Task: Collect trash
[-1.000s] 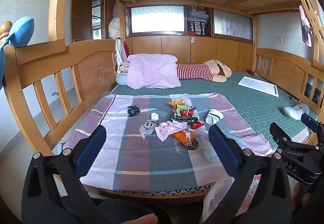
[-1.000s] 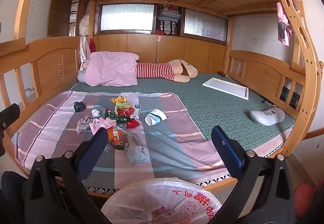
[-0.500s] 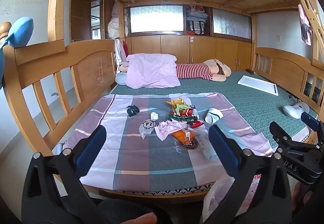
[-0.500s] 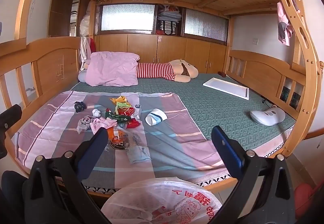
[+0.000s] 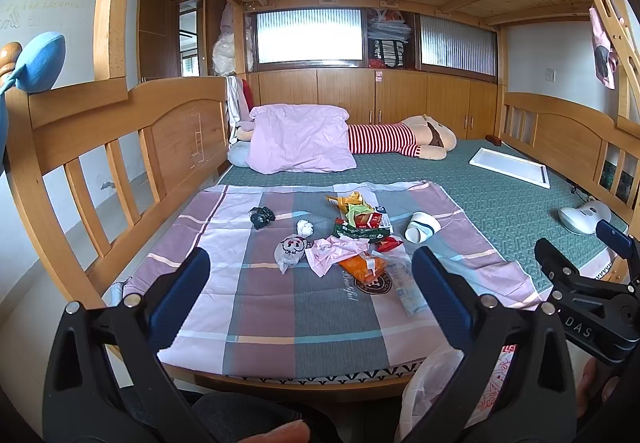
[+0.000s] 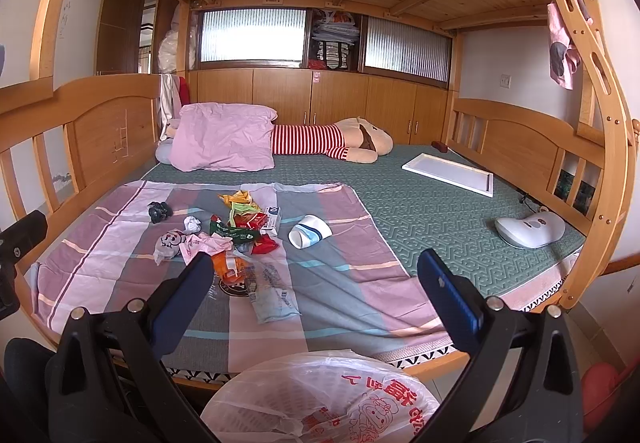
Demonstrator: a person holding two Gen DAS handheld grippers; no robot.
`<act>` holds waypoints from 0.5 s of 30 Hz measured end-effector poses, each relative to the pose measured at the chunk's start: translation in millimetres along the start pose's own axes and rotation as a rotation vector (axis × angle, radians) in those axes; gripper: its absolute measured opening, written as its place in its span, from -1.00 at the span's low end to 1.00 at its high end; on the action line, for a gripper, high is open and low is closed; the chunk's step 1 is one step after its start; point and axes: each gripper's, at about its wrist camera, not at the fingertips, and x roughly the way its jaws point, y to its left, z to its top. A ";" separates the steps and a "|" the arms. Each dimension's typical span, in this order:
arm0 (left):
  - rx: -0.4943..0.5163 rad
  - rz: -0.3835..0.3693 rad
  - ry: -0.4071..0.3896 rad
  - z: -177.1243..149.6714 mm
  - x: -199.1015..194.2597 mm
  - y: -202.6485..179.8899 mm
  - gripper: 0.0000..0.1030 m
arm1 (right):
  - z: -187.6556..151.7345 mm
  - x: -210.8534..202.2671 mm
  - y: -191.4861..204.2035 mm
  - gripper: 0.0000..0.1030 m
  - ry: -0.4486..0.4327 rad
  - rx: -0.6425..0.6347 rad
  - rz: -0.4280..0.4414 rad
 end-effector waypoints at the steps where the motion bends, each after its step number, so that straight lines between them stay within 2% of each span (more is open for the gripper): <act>1: 0.000 0.000 0.000 -0.6 -0.7 -0.3 0.95 | 0.0 0.7 0.5 0.94 0.001 0.001 -0.001; 15: 0.007 0.005 -0.002 -8.0 4.8 0.5 0.95 | 0.0 -6.5 -1.2 0.94 -0.028 0.013 0.019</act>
